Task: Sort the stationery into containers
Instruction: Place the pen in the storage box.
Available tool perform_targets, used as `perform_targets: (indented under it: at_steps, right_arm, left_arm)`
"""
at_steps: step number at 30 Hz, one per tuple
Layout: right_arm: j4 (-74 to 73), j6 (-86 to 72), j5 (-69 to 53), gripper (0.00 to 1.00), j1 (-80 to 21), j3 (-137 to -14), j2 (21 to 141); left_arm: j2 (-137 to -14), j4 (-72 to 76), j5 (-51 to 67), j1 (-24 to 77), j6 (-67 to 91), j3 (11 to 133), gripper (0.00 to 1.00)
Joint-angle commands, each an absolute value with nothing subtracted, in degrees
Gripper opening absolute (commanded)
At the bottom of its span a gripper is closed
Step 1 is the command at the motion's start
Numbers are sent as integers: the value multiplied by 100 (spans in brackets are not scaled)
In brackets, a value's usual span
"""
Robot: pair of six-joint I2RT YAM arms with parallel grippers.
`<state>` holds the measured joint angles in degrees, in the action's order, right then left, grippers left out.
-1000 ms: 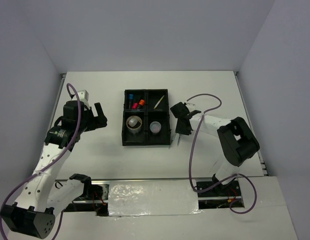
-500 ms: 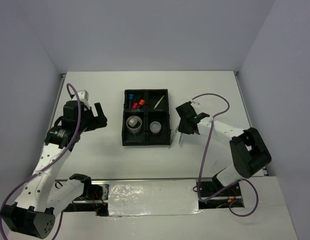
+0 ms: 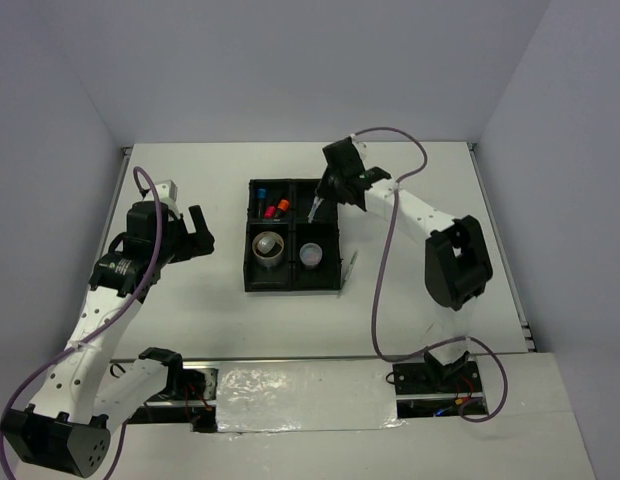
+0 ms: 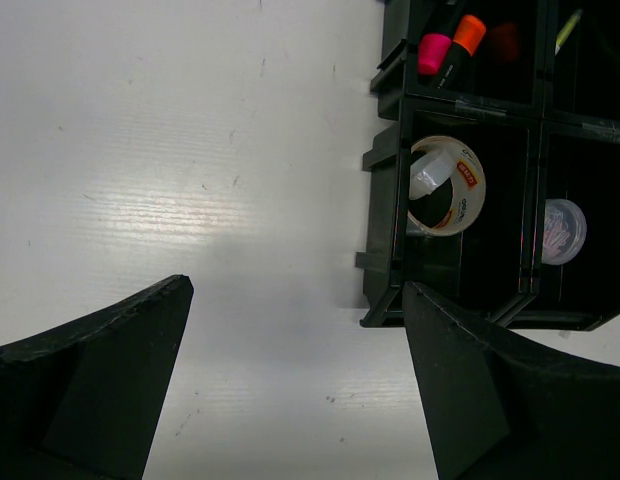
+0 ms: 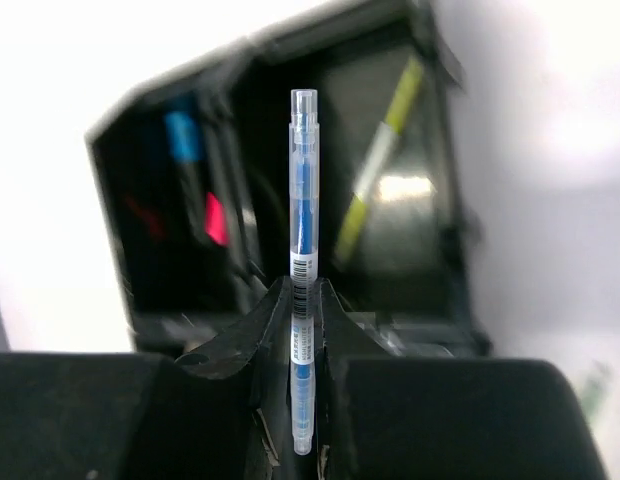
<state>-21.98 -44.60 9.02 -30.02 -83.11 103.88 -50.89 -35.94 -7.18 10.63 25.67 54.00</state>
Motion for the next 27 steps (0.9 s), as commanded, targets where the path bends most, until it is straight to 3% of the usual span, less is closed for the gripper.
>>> perform_targets:
  at_steps: [1, 9, 18, 22, 27]
  right_arm:
    - [-2608, -4737, 931, 13, -3032, -9454, 11018]
    - [-3445, -4807, 1134, 17, -2953, -11258, 12225]
    - [-3437, -4834, 1222, 29, -2883, -11303, 12287]
    - [-3366, -4738, 1239, 42, -2892, -11058, 11998]
    - [-3209, -4614, 1704, 42, -2927, -10198, 10971]
  left_arm:
    - [-5106, -3419, -686, 1028, 2531, 5396, 99]
    - [-5098, -3401, -607, 1020, 2496, 5396, 99]
    - [-5115, -3375, -527, 1002, 2470, 5388, 99]
    - [-5141, -3375, -510, 993, 2470, 5388, 99]
    - [-5142, -3375, -519, 993, 2470, 5388, 99]
